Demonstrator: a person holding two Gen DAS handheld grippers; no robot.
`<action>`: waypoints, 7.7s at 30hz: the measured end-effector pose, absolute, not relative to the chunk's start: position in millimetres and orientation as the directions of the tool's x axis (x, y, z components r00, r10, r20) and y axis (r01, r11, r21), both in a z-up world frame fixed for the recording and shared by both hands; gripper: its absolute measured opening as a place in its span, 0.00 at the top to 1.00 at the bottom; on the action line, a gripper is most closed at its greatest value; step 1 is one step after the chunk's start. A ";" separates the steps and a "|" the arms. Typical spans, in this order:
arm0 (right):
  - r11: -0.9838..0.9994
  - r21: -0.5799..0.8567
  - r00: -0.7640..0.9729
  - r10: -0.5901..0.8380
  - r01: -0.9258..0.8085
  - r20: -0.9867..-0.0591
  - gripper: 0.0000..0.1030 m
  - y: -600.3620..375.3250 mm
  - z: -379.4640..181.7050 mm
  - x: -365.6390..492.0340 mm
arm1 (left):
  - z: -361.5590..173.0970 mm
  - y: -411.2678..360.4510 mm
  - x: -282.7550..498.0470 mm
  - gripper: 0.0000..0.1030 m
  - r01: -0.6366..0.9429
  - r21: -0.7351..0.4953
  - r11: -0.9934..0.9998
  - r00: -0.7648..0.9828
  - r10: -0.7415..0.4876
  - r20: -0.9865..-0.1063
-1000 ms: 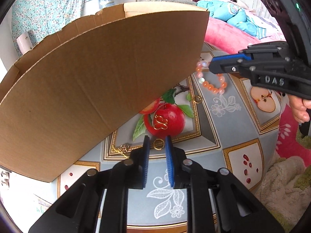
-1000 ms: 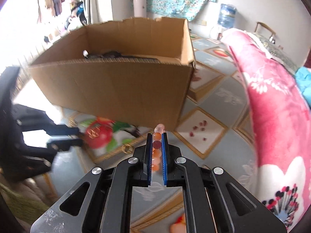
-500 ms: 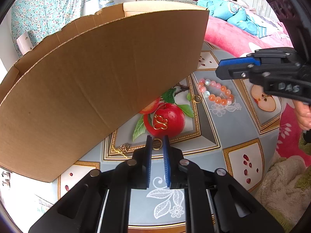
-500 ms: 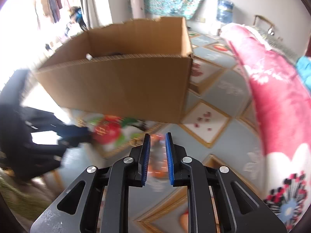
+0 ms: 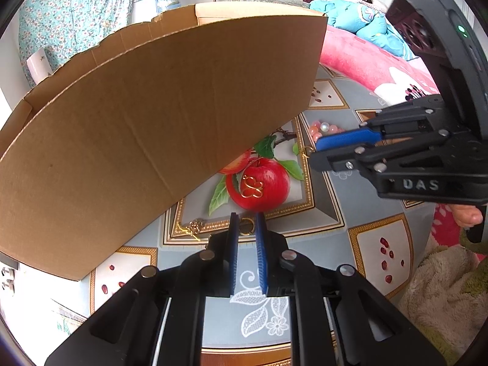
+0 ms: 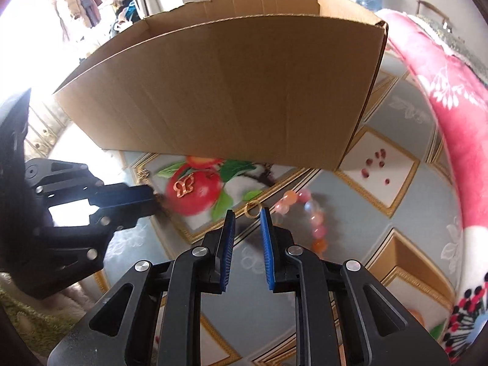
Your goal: Organize jewelry
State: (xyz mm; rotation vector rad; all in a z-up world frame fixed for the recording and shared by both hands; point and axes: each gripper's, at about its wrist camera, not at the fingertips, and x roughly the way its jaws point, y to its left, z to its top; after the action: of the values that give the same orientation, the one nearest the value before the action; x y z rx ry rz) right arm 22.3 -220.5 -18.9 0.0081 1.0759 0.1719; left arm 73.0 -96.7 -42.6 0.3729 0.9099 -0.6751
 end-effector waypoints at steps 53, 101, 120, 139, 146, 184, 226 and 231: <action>0.979 -0.029 0.458 0.069 -0.203 -0.886 0.85 -184.6 -26.2 35.3 | -40.1 -91.7 71.5 0.90 0.669 0.000 0.743 0.436 -0.392 -0.810; 0.982 -0.031 0.445 0.056 -0.185 -0.894 0.99 -173.0 -9.8 31.0 | -39.7 -89.4 72.0 0.90 0.666 -0.006 0.746 0.442 -0.401 -0.802; 0.994 0.025 0.425 0.069 -0.107 -0.902 0.84 -165.1 -6.0 30.3 | -39.6 -84.8 71.3 0.90 0.659 -0.009 0.752 0.447 -0.400 -0.800; 0.993 0.021 0.451 0.073 -0.117 -0.890 0.92 -155.3 -11.6 28.5 | -38.6 -83.9 70.6 0.90 0.659 -0.007 0.752 0.454 -0.405 -0.794; 0.991 0.026 0.494 0.088 -0.132 -0.865 0.92 -161.4 7.0 16.3 | -21.9 -78.5 60.6 0.90 0.666 -0.013 0.746 0.466 -0.430 -0.774; 0.986 0.137 0.676 0.167 -0.097 -0.718 0.66 -186.9 76.8 121.9 | 43.3 -65.0 194.3 0.78 0.472 -0.086 0.878 0.510 -0.351 -0.785; 0.939 0.191 0.795 0.345 -0.287 -0.499 0.29 -155.1 123.5 42.7 | 86.1 24.4 73.6 0.19 0.321 -0.084 0.943 0.690 -0.294 -0.662; 0.934 0.193 0.788 0.358 -0.301 -0.501 0.26 -153.2 118.8 39.5 | 83.0 25.5 74.1 0.19 0.306 -0.093 0.947 0.685 -0.287 -0.670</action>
State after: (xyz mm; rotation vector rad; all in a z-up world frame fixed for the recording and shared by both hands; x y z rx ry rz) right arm 39.5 -153.2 118.8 0.1045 0.5601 0.3557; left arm 74.1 25.5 83.0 0.0275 0.7457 -0.3323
